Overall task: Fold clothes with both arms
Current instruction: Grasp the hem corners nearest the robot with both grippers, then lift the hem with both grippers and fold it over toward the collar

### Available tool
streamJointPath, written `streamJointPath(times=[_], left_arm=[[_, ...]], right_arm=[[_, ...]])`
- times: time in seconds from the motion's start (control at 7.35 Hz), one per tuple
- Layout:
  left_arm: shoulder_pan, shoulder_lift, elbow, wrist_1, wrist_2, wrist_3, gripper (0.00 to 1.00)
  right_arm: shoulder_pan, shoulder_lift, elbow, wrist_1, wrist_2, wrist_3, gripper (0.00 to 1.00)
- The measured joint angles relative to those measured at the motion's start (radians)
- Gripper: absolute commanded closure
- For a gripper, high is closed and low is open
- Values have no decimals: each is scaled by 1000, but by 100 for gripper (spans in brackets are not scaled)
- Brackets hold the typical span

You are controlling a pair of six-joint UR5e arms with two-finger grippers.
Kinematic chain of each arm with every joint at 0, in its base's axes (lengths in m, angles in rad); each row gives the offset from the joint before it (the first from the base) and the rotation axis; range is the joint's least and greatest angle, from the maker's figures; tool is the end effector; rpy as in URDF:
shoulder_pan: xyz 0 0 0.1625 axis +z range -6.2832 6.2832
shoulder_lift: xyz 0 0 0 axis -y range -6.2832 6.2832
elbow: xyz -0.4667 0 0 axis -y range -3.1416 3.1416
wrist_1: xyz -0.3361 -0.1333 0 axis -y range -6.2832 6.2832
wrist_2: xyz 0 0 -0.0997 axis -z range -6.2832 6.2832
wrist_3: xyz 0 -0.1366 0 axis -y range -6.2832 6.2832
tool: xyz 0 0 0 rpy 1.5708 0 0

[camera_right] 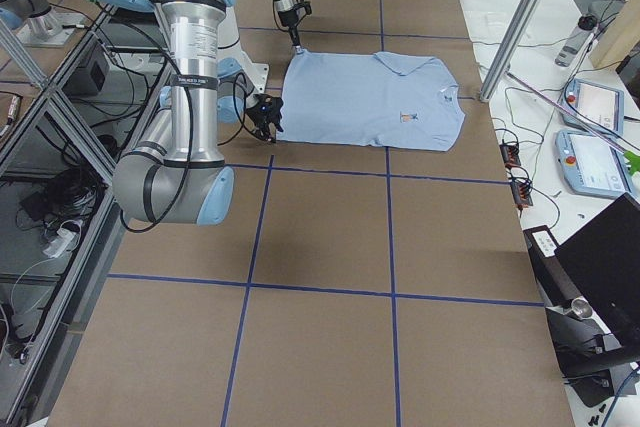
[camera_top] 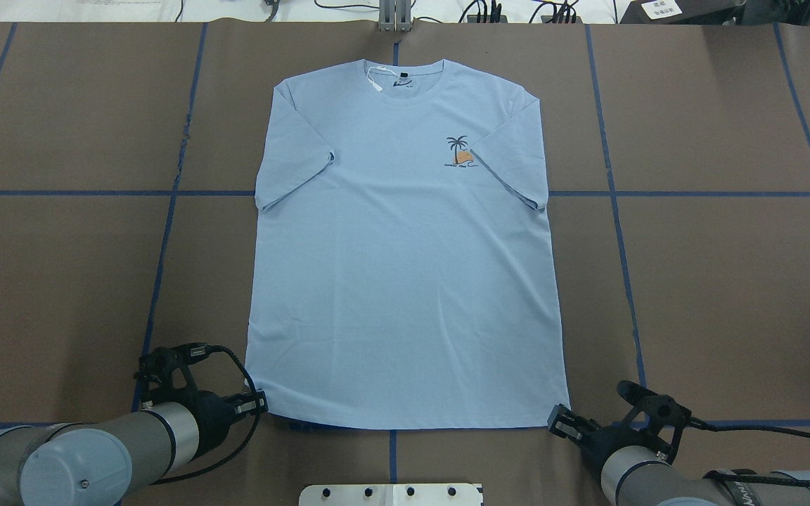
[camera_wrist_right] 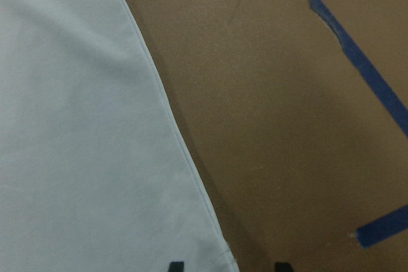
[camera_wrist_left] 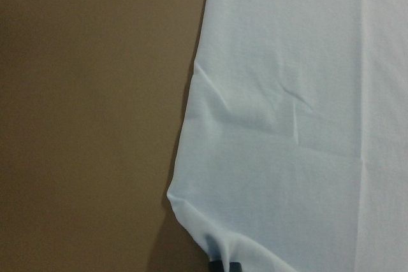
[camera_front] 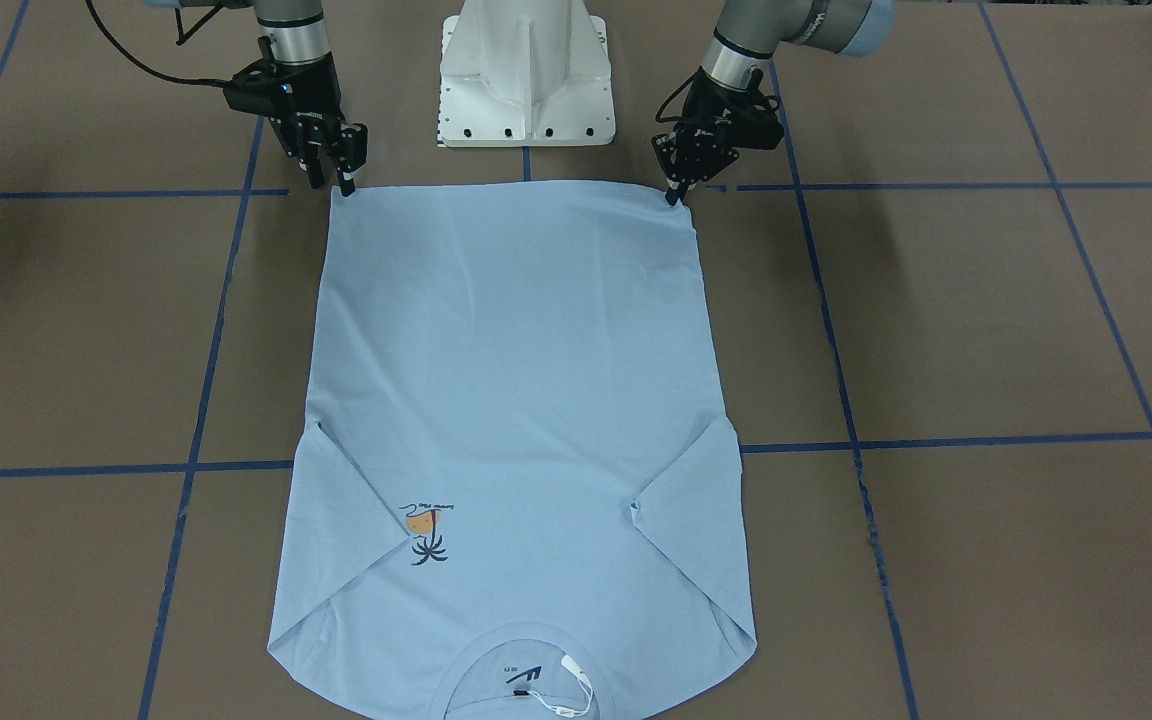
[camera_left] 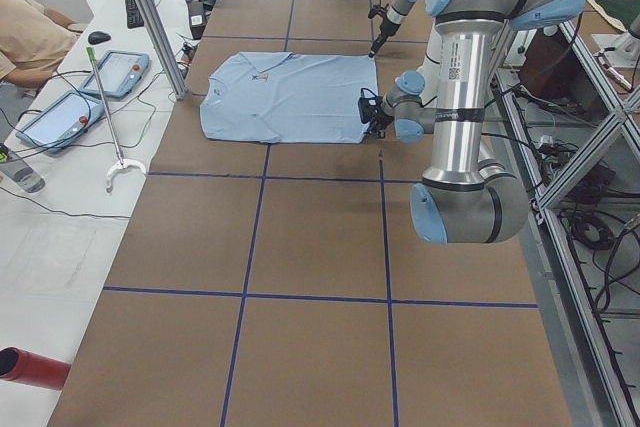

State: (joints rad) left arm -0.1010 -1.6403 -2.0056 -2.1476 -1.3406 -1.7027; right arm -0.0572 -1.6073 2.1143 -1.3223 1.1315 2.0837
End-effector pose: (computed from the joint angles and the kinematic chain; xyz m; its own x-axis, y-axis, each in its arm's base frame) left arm 0.4718 -0.2131 0.4402 0.4246 -0.1717 -0.8889 0.3575 0.9339 -0.0097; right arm -0.4444 -0.1663 0.4873 0.5158 0.4153 0.7493 -0.5652 0.8222 -0.0667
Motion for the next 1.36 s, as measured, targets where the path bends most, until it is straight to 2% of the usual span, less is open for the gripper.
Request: streamJointPath(times=[0.14,0.27,0.41,0.95,1.09,1.36], left_arm=[[0,1,1,0,-1,0,100],[0,2,2,-1,-1,0,100],[0,2,2,-1,-1,0,100],[-1,4,-1,-2,-7,2,100],[-2,6,-15,0,-11,3,100],[-2,67,-112,14,-33,6,100]], right_arm=[[0,11,-8,0,0,0,60],[1,15,-11,0,-1,0,93],[2,16,-12,0,-1,0,100],[13,5,33,-9,4,-10,100],[15,-4,89,-48,9,-12,100],[-15,-12,294,-243,28,-14,100]])
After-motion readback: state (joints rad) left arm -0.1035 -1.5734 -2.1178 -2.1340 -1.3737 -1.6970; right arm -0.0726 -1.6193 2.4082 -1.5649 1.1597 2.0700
